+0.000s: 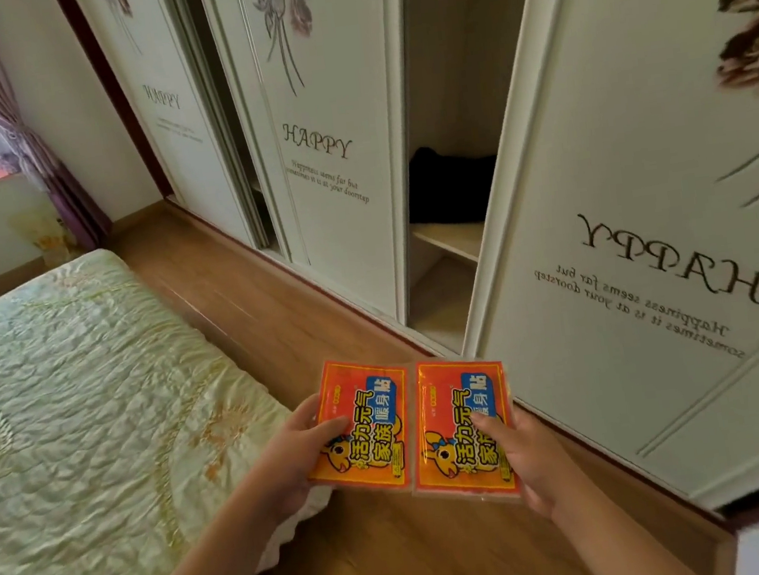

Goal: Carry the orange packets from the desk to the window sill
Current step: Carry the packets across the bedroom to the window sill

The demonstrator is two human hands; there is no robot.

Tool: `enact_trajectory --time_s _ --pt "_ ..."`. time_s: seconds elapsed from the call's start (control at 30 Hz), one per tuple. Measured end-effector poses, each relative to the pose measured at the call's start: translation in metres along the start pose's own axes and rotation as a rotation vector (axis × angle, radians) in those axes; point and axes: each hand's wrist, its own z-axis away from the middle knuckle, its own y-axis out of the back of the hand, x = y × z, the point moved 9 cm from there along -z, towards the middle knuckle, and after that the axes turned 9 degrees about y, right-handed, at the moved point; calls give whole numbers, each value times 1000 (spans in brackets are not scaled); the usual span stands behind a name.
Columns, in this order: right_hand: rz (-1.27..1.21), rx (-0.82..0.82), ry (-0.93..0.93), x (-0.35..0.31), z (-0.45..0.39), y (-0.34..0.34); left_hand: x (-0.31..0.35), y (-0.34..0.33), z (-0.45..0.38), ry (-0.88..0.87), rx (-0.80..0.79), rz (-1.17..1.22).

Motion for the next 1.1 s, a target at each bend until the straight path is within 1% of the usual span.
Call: enact_trajectory --time_s 0.23,0.5,0.7,0.83,0.97,1.1 --pt "30 -19 3 -24 -84 -32 65 30 -59 -7 -9 -6" --pt "75 -43 -23 -46 -181 -24 106 27 -138 20 19 45" --pt "107 -99 -34 -80 -279 -6 154 12 -211 -1 81 94" --pt "111 -160 -41 -104 -334 -5 186 7 -241 -46 116 145" --pt "110 -213 -68 -114 -381 -18 208 19 -259 -58 171 178" --pt "108 -276 -108 -114 -425 -44 227 43 -277 -68 214 225"
